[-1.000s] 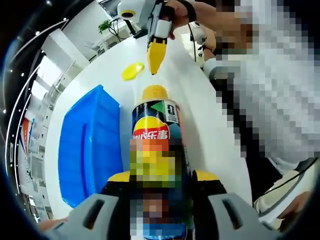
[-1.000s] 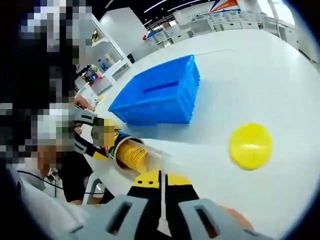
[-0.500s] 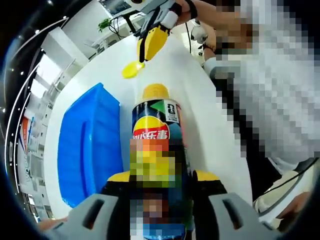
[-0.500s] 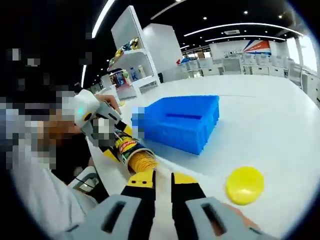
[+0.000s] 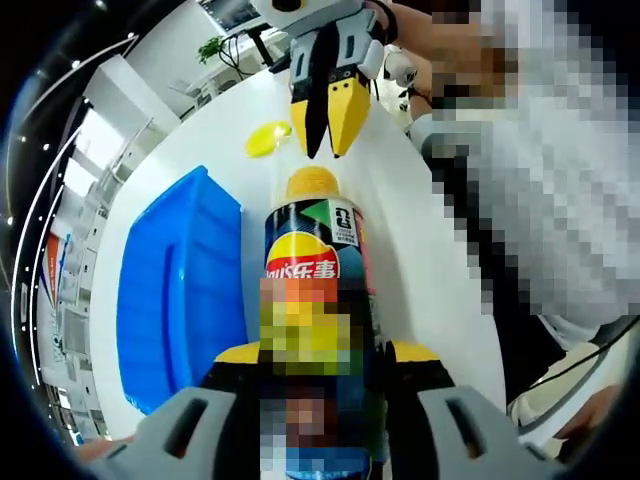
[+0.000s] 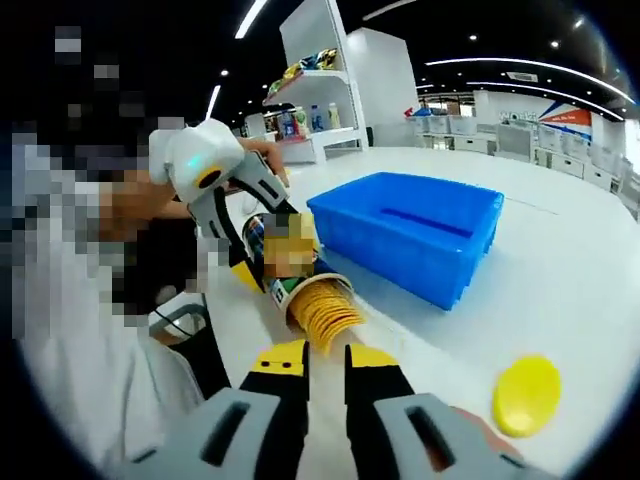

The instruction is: Open the lid of the chip container on the table, take out the chips, place them into the box in front of the container, and close the lid

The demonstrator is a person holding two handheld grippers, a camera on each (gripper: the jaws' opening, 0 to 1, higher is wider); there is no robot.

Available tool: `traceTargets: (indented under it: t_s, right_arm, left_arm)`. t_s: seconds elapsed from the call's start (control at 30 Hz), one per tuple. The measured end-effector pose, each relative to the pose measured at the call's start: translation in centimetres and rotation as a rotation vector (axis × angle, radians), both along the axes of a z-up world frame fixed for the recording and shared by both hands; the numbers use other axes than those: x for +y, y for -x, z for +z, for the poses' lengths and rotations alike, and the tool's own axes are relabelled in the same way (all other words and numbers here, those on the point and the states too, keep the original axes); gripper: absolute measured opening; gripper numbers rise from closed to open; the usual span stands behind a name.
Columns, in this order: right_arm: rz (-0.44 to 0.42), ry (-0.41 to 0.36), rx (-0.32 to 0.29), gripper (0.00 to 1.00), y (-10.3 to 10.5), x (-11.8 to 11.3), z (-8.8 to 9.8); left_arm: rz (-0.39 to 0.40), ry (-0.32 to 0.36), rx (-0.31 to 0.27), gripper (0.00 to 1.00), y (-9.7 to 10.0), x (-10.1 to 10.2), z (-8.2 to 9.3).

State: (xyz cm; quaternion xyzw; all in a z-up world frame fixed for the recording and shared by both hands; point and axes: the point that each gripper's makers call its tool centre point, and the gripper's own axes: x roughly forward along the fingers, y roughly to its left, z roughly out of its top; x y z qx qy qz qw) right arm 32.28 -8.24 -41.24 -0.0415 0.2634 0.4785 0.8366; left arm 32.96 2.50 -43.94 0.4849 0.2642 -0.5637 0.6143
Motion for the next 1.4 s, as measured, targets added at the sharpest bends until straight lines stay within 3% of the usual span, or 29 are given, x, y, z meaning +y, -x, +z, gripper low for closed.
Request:
traceTargets:
  t_s: [0.23, 0.33, 1.2, 1.4]
  right_arm:
    - [0.012, -0.02, 0.026, 0.13, -0.29, 0.42, -0.21]
    - [0.01, -0.018, 0.035, 0.07, -0.28, 0.47, -0.4]
    - [0.047, -0.048, 0.0, 0.04, -0.27, 0.49, -0.45]
    - [0.058, -0.072, 0.021, 0.07, 0.03, 0.66, -0.39]
  left_arm:
    - [-0.001, 0.004, 0.001, 0.46, 0.04, -0.01, 0.0]
    - [0.0, 0.01, 0.003, 0.46, 0.05, -0.03, -0.01]
    - [-0.001, 0.013, -0.004, 0.47, -0.15, -0.09, -0.13]
    - [-0.001, 0.012, -0.005, 0.47, -0.19, -0.07, -0.15]
